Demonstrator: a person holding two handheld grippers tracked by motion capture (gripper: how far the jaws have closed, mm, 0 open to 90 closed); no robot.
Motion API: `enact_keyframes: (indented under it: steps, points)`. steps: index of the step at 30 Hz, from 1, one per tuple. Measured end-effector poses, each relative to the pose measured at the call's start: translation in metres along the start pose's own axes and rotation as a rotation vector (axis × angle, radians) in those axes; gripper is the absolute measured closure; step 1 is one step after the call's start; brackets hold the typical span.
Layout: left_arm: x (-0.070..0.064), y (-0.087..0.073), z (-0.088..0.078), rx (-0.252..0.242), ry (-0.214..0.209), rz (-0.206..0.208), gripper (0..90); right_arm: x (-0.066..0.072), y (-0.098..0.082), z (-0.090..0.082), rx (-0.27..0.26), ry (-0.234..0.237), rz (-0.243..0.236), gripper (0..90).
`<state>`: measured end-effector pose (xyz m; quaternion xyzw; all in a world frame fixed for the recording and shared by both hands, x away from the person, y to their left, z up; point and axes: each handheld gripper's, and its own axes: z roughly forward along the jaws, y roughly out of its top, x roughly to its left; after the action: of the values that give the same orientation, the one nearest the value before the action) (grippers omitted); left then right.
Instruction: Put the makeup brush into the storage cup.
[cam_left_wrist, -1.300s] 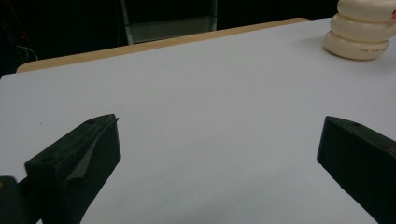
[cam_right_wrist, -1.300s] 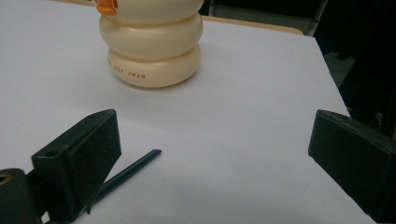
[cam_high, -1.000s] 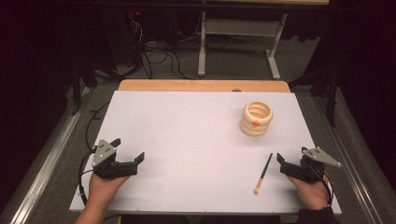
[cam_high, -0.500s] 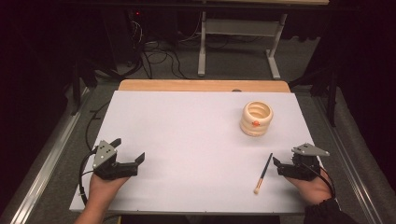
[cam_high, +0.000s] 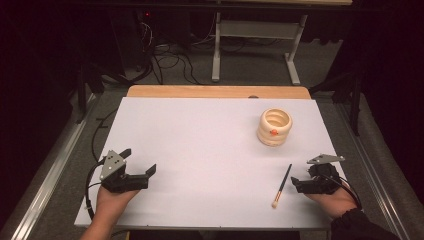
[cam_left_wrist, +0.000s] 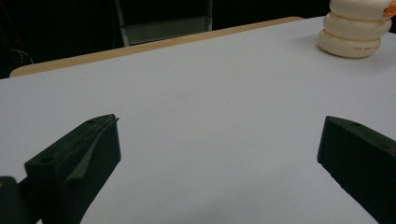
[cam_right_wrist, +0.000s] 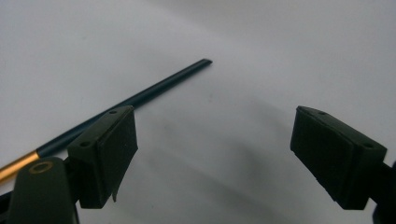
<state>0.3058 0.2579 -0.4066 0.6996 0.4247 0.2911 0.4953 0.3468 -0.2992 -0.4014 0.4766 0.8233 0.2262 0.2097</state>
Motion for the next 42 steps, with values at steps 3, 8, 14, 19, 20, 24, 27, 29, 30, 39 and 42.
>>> enact_keyframes:
  steps: [3, 8, 14, 19, 20, 24, 27, 29, 30, 39, 42]
  points:
    - [0.0, 0.0, 0.0, 0.005, -0.005, 0.004, 0.1, 0.002, 0.004, -0.003, 0.062, -0.002, -0.031, 16.3]
    - [0.0, 0.001, 0.0, 0.012, -0.012, 0.001, 0.1, 0.003, 0.007, -0.005, 0.109, 0.005, -0.046, 16.3]
    - [-0.001, 0.0, 0.0, 0.001, -0.013, -0.002, 0.1, 0.004, 0.009, -0.003, 0.142, 0.015, -0.042, 16.3]
    - [-0.001, 0.001, -0.001, 0.006, -0.017, -0.005, 0.1, 0.004, 0.011, -0.003, 0.177, 0.027, -0.024, 16.4]
    - [-0.001, 0.001, -0.001, 0.007, -0.016, -0.001, 0.1, 0.004, 0.013, -0.003, 0.191, 0.029, -0.03, 16.5]
    - [-0.001, 0.001, -0.001, 0.008, -0.009, -0.001, 0.1, 0.004, 0.014, -0.005, 0.224, 0.035, -0.028, 17.0]
    - [0.0, 0.001, -0.001, 0.008, -0.008, -0.002, 0.1, 0.004, 0.014, -0.006, 0.256, 0.035, -0.021, 17.4]
    - [0.0, 0.001, -0.002, 0.008, -0.009, -0.001, 0.1, 0.004, 0.014, -0.006, 0.26, 0.044, -0.023, 17.9]
    - [-0.001, 0.001, -0.002, 0.009, -0.012, -0.002, 0.1, 0.005, 0.014, -0.007, 0.265, 0.038, -0.025, 18.0]
    - [-0.002, 0.001, -0.001, 0.009, -0.014, 0.003, 0.1, 0.011, 0.016, -0.011, 0.314, 0.033, -0.046, 19.0]
    - [-0.002, 0.001, -0.002, 0.009, -0.015, 0.004, 0.1, 0.014, 0.016, -0.011, 0.324, 0.029, -0.054, 19.5]
